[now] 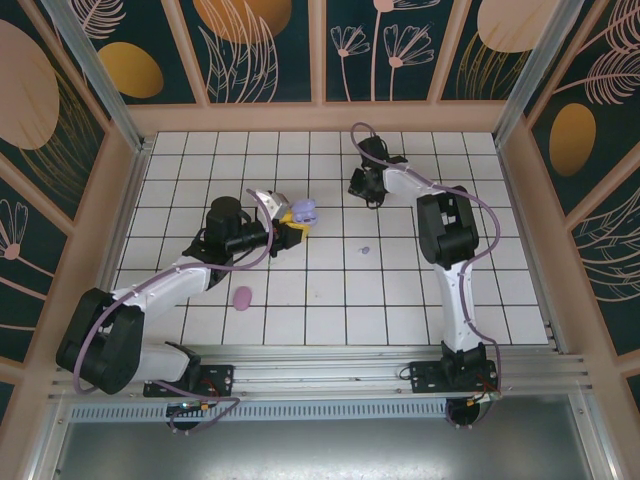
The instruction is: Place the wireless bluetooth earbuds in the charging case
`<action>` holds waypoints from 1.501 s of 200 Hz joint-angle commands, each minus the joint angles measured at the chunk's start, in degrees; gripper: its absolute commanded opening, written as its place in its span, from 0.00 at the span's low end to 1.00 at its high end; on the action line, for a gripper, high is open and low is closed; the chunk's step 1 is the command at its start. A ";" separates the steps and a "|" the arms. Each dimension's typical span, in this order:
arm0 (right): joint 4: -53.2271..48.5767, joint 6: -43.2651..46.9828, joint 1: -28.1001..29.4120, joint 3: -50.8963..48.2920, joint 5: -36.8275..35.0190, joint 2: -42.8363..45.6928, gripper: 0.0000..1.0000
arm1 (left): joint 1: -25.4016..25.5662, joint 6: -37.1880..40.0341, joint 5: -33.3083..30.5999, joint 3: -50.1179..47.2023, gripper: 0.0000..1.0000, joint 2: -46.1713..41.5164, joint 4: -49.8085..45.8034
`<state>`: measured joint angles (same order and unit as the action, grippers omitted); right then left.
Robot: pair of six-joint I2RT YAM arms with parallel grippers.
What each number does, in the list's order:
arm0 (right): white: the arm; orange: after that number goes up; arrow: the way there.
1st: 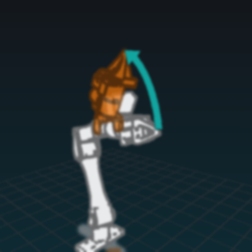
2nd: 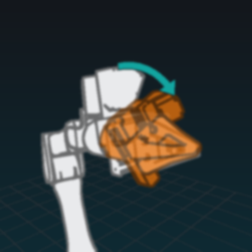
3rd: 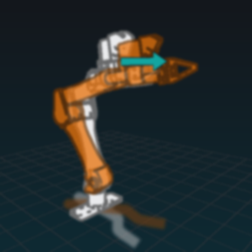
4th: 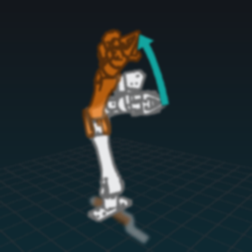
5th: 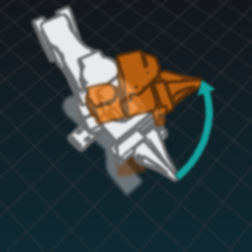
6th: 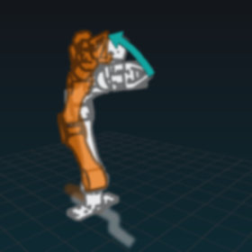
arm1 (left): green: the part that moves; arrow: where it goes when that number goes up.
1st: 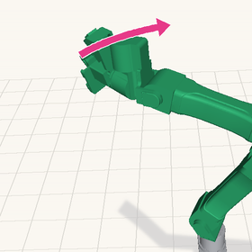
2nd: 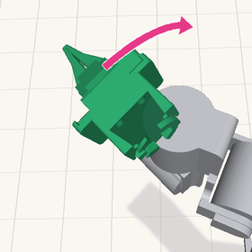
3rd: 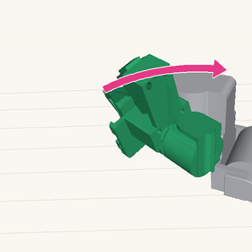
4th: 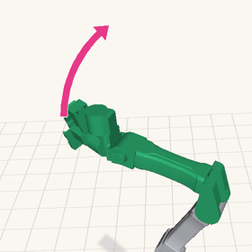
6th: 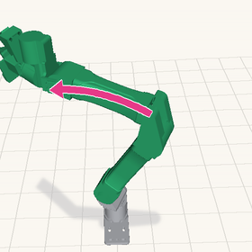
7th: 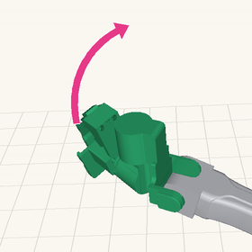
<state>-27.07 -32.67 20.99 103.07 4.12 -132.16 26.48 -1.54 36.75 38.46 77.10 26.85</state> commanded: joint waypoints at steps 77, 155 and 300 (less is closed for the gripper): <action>-2.81 4.98 0.49 -1.21 -0.22 2.69 0.16 | 0.20 0.02 -0.31 -3.29 0.00 -1.09 4.23; -1.12 4.90 1.71 -22.43 -1.74 24.56 0.15 | 0.36 -5.31 -0.73 -8.83 0.00 -2.09 13.64; -11.38 1.16 17.06 -40.92 0.04 63.11 0.14 | 4.35 -6.01 -6.26 -6.72 0.00 3.40 19.53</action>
<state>-35.51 -29.82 35.66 61.43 2.02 -70.48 30.46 -7.84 30.87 30.20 78.37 41.85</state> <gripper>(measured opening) 0.150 0.315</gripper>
